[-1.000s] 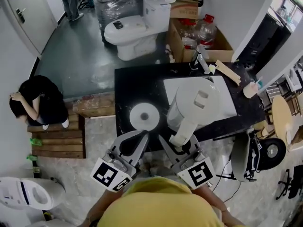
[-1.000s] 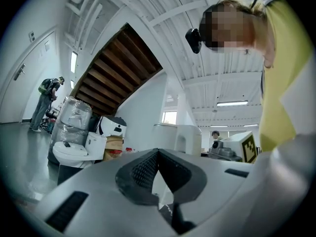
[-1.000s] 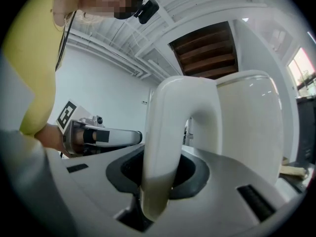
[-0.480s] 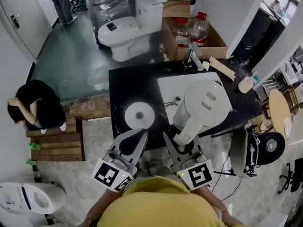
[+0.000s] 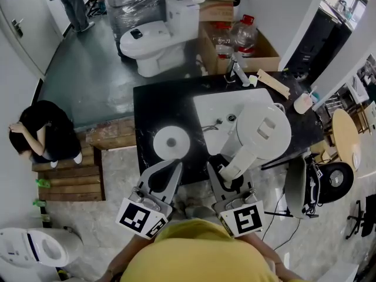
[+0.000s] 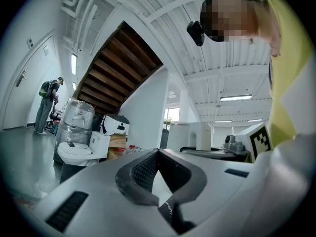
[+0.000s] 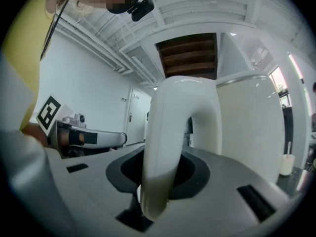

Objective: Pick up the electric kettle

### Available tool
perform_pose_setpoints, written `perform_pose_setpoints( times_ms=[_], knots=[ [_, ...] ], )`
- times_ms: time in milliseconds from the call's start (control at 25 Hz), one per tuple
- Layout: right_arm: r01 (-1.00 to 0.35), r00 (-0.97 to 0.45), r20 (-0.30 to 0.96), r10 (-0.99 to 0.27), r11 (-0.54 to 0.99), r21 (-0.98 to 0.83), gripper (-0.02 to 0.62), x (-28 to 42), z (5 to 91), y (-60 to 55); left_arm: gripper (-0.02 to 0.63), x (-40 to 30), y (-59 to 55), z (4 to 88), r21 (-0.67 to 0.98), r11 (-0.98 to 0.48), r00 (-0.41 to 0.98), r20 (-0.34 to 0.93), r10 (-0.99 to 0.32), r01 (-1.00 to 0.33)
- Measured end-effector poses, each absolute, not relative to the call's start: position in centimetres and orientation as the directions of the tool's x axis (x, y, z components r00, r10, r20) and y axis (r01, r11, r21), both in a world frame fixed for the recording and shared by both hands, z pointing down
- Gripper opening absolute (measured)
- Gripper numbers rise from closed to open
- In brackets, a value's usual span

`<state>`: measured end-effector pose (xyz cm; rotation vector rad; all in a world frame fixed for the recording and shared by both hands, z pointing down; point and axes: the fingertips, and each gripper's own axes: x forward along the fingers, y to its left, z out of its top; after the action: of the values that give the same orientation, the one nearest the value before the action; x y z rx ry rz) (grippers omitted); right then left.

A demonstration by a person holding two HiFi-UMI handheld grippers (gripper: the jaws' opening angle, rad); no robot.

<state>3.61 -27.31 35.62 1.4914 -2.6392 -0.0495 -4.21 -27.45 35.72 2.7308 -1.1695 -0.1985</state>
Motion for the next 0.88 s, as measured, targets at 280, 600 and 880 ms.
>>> perform_pose_setpoints(
  times_ms=[280, 600, 880],
  knots=[
    [-0.870, -0.482, 0.066, -0.874, 0.486, 0.087, 0.107, 4.24, 35.43, -26.92, 0.009, -3.93, -27.15, 35.66, 0.175, -0.661, 0.665, -0.045, -0.746, -0.730],
    [-0.879, -0.466, 0.067, -0.882, 0.470, 0.083, 0.106, 4.52, 35.39, -26.57, 0.009, -3.30, -26.68, 35.39, 0.118, -0.646, 0.647, -0.035, -0.762, -0.754],
    [-0.881, -0.462, 0.058, -0.885, 0.465, 0.083, 0.107, 4.59, 35.24, -26.53, 0.009, -3.48, -26.66, 35.55, 0.100, -0.638, 0.639, -0.024, -0.768, -0.763]
  ],
)
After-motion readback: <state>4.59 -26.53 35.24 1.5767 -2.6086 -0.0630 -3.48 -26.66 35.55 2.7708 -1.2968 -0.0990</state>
